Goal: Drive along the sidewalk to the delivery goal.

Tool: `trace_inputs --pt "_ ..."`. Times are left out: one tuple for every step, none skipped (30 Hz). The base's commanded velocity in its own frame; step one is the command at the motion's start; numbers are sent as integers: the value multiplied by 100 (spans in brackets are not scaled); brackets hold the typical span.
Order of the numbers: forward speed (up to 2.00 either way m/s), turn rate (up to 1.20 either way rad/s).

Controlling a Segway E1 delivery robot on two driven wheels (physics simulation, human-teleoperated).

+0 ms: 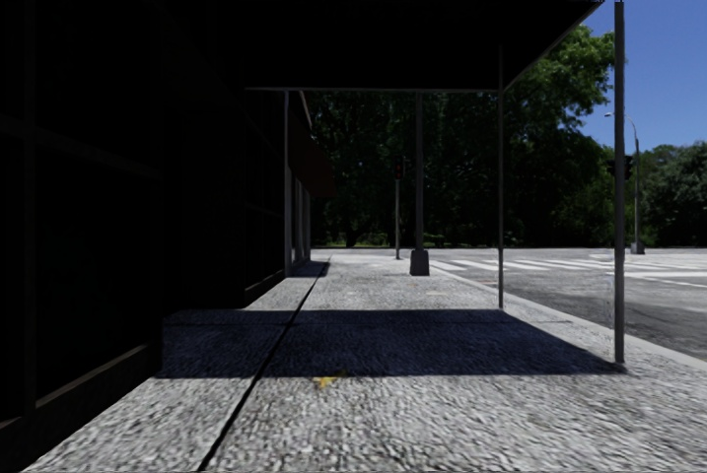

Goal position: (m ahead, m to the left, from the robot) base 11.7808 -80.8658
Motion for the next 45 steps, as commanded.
trace_inputs --pt "200 0" --pt "200 0" --pt "200 0" --pt "200 0" --pt "200 0" --pt "200 0" --pt "200 0" --pt "200 0" --pt "200 0" --pt "200 0" --pt "200 0" --pt "200 0" --pt "200 0" --pt "200 0" --pt "200 0" --pt "200 0" --pt "200 0" --pt "200 0" --pt "200 0" --pt "200 0" --pt "200 0" --pt "200 0" --pt "200 0" --pt "200 0" --pt "200 0" --pt "200 0" --pt "200 0" --pt "200 0" --pt "200 0" --pt "200 0" --pt "200 0" --pt "200 0" --pt "200 0" --pt "200 0" --pt "200 0" --pt "200 0" --pt "200 0" --pt "200 0" --pt "200 0" --pt "200 0" --pt "200 0" --pt "200 0" --pt "200 0" --pt "200 0" --pt "200 0"
